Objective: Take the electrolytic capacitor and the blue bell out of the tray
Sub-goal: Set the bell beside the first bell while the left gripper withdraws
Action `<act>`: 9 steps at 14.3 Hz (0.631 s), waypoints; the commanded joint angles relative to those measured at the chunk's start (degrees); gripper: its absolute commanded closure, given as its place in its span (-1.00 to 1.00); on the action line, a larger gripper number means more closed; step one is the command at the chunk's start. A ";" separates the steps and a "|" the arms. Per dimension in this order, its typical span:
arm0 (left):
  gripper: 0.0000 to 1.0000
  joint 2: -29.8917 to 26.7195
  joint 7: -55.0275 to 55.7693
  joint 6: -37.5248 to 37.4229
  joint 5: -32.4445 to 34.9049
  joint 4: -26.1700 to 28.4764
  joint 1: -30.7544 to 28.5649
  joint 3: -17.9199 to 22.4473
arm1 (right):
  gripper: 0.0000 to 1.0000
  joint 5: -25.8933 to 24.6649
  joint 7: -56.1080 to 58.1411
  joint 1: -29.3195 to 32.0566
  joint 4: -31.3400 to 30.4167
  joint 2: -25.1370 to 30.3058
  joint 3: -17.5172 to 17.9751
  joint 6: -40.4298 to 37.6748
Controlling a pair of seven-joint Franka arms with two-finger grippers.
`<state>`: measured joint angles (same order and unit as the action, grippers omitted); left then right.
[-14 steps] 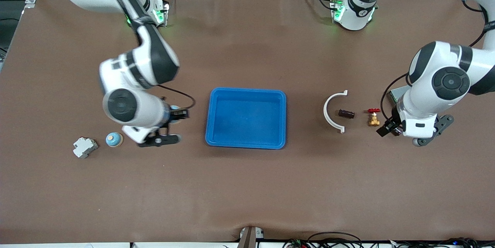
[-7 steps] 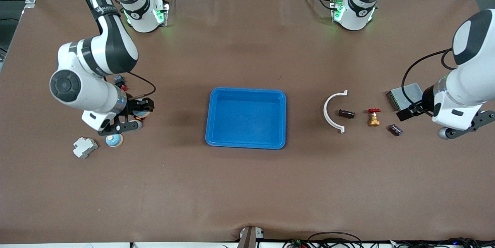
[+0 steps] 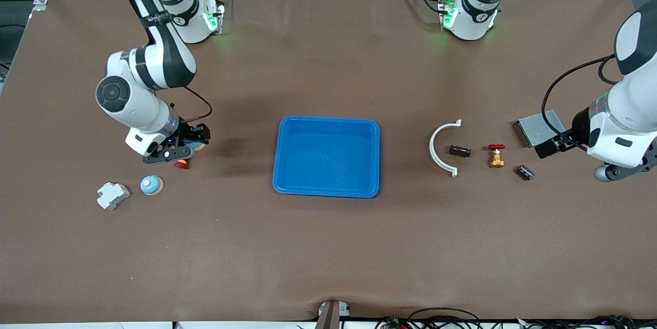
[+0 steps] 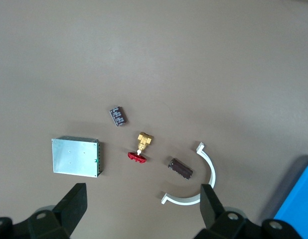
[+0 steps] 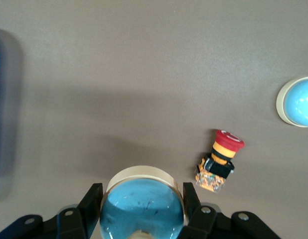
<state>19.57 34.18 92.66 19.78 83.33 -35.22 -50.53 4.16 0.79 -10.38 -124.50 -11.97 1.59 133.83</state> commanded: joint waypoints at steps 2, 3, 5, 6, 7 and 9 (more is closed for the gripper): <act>-1.00 -6.55 -1.93 -1.52 -8.23 -0.10 10.76 12.88 | 1.00 -0.21 0.44 2.03 7.41 -7.70 0.78 0.20; -1.00 -7.43 -2.01 -1.70 -11.92 0.07 11.31 13.96 | 1.00 -0.21 0.09 2.03 9.43 -9.98 0.78 0.12; -1.00 -7.70 -1.84 -3.79 -13.01 -0.10 14.28 15.54 | 1.00 -0.12 0.00 1.86 12.60 -13.59 0.78 0.29; -1.00 -8.75 -2.10 -4.76 -13.18 -0.10 16.91 19.12 | 1.00 -0.21 0.00 2.12 14.62 -15.52 0.78 0.20; -1.00 -10.33 -2.62 -5.21 -13.88 0.33 19.20 22.20 | 1.00 -0.21 0.00 2.21 16.21 -17.37 0.78 0.20; -1.00 -12.88 -3.15 -7.41 -16.51 1.91 22.46 27.39 | 1.00 -0.21 0.00 2.91 18.85 -20.89 0.69 0.29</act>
<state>10.69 33.12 86.93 6.19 82.87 -15.57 -28.30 4.16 0.75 -9.19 -110.04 -28.69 1.52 134.64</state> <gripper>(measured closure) 0.000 0.300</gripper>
